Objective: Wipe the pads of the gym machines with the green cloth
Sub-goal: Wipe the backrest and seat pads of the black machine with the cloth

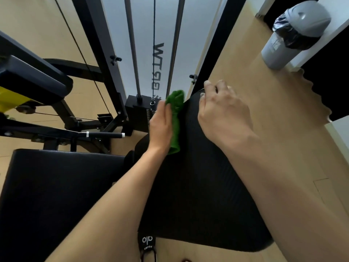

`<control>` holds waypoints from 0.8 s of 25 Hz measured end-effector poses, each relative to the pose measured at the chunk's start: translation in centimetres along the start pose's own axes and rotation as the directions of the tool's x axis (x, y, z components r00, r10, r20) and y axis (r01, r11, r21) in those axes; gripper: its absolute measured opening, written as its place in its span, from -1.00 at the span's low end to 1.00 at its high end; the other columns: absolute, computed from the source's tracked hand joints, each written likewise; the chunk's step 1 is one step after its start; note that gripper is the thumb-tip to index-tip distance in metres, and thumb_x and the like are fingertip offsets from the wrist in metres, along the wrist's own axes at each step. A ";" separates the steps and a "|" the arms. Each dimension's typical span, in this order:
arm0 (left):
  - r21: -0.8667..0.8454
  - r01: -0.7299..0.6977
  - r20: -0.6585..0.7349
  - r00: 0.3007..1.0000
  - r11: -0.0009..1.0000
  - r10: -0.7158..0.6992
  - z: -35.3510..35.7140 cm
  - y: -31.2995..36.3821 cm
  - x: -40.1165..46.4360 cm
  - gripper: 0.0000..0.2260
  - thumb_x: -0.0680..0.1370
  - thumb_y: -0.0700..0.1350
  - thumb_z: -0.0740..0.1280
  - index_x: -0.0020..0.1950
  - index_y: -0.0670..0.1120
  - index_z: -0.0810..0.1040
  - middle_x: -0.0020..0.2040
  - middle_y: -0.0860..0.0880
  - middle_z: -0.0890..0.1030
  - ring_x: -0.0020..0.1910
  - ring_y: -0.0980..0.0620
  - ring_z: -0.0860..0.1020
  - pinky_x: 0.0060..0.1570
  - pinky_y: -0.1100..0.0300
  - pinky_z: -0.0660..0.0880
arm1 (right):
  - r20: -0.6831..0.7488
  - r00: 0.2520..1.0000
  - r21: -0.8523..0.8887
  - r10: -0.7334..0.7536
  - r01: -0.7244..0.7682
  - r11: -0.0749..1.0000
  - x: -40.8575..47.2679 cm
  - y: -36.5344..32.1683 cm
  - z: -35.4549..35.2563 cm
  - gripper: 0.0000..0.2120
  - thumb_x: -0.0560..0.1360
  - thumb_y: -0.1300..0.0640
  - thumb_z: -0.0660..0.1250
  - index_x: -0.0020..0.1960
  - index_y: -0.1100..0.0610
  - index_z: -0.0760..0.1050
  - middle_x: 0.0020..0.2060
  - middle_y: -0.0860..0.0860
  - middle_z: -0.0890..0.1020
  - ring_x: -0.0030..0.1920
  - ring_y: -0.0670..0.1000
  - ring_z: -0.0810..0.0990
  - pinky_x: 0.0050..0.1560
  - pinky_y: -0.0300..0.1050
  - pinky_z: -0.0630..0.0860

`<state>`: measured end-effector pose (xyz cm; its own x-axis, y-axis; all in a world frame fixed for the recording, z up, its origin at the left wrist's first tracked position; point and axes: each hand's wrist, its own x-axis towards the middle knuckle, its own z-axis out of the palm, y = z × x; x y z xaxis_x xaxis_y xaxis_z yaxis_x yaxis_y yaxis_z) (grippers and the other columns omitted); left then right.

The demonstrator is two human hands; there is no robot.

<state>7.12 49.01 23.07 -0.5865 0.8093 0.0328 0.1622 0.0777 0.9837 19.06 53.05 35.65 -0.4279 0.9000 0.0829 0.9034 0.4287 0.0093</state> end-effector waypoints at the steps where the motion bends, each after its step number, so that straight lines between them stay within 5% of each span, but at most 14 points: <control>1: 0.061 0.076 -0.014 0.997 0.995 -0.076 -1.3 -2.4 -0.2 -0.75 0.72 -0.05 0.10 0.09 -0.18 0.48 -0.25 0.07 0.49 -0.33 0.25 0.47 -0.34 0.40 0.39 | -0.015 1.000 -0.008 -0.004 0.004 1.000 -0.1 0.0 0.1 -0.55 0.69 0.06 -0.02 0.53 0.15 0.26 0.35 0.15 0.45 0.29 0.18 0.45 0.28 0.06 0.38; 4: 0.229 0.278 -0.082 0.960 0.933 -0.266 -3.8 -7.7 -0.6 -0.75 0.73 -0.05 0.08 0.09 -0.19 0.45 -0.26 0.07 0.44 -0.25 0.03 0.45 -0.17 0.14 0.32 | -0.030 0.999 -0.015 -0.014 0.013 1.000 -0.1 0.1 0.2 -0.55 0.68 0.06 -0.01 0.52 0.16 0.27 0.33 0.15 0.47 0.29 0.18 0.47 0.27 0.06 0.39; 7: 0.223 0.314 -0.077 0.949 0.923 -0.304 -3.6 -6.9 -0.7 -0.81 0.72 -0.06 0.09 0.00 -0.12 0.37 -0.27 0.05 0.43 -0.30 0.12 0.41 -0.20 0.13 0.28 | -0.032 0.999 -0.083 -0.014 0.011 0.996 -0.1 0.0 0.8 -0.55 0.68 0.06 -0.01 0.51 0.18 0.29 0.32 0.19 0.48 0.32 0.21 0.45 0.34 0.10 0.35; 10: 0.065 0.220 0.007 0.975 0.973 -0.221 -3.3 -3.7 -2.0 -0.82 0.71 -0.05 0.14 -0.05 -0.05 0.40 -0.27 0.05 0.45 -0.31 0.13 0.42 -0.27 0.13 0.36 | -0.072 0.991 -0.234 -0.110 0.091 0.968 -0.4 -0.5 -0.1 -0.53 0.67 0.07 0.02 0.53 0.21 0.28 0.43 0.23 0.42 0.48 0.25 0.31 0.51 0.20 0.15; 13: -0.257 0.247 0.142 0.966 0.934 -0.216 -3.7 -1.0 -3.2 -0.84 0.70 -0.11 0.17 -0.02 -0.01 0.51 -0.17 0.03 0.55 -0.20 0.12 0.55 -0.12 0.07 0.53 | -0.138 0.924 -0.175 -0.356 0.332 0.927 -1.7 -5.8 0.4 -0.59 0.61 0.11 0.19 0.44 0.19 0.41 0.38 0.18 0.49 0.45 0.19 0.38 0.50 0.14 0.21; 16: -0.513 0.525 0.394 0.847 0.679 -0.358 -6.0 -0.5 -3.1 -0.71 0.73 -0.14 0.03 0.35 -0.06 0.46 -0.03 0.06 0.63 -0.05 0.20 0.62 -0.03 0.29 0.60 | 0.097 0.918 -0.275 -0.385 0.396 0.876 -3.4 -11.6 5.5 -0.65 0.58 0.17 0.20 0.34 0.17 0.46 0.21 0.24 0.55 0.25 0.20 0.48 0.39 0.02 0.34; 18: -0.649 0.662 0.529 0.747 0.375 -0.403 -8.2 -2.3 -2.6 -0.57 0.72 0.01 -0.06 0.36 -0.14 0.48 0.11 -0.09 0.69 0.19 0.01 0.60 0.21 0.13 0.52 | 0.199 0.851 -0.187 -0.485 0.519 0.834 -4.4 -11.1 7.9 -0.53 0.60 0.13 0.03 0.46 0.24 0.36 0.37 0.22 0.46 0.38 0.19 0.40 0.43 0.05 0.29; 20: -0.704 0.671 0.548 0.721 0.231 -0.424 -9.4 -4.1 -2.4 -0.45 0.67 0.13 -0.07 0.39 -0.20 0.47 0.31 -0.21 0.60 0.39 -0.15 0.49 0.42 -0.03 0.35 | 0.290 0.793 -0.185 -0.536 0.595 0.782 -5.0 -9.4 8.9 -0.42 0.61 0.04 -0.02 0.57 0.26 0.19 0.54 0.21 0.26 0.55 0.19 0.19 0.55 0.08 0.08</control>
<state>0.39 41.24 20.60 -0.0564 0.8698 -0.4902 -0.9149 0.1514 0.3741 12.45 45.17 26.25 -0.8311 0.5073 -0.2278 0.4566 0.8564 0.2411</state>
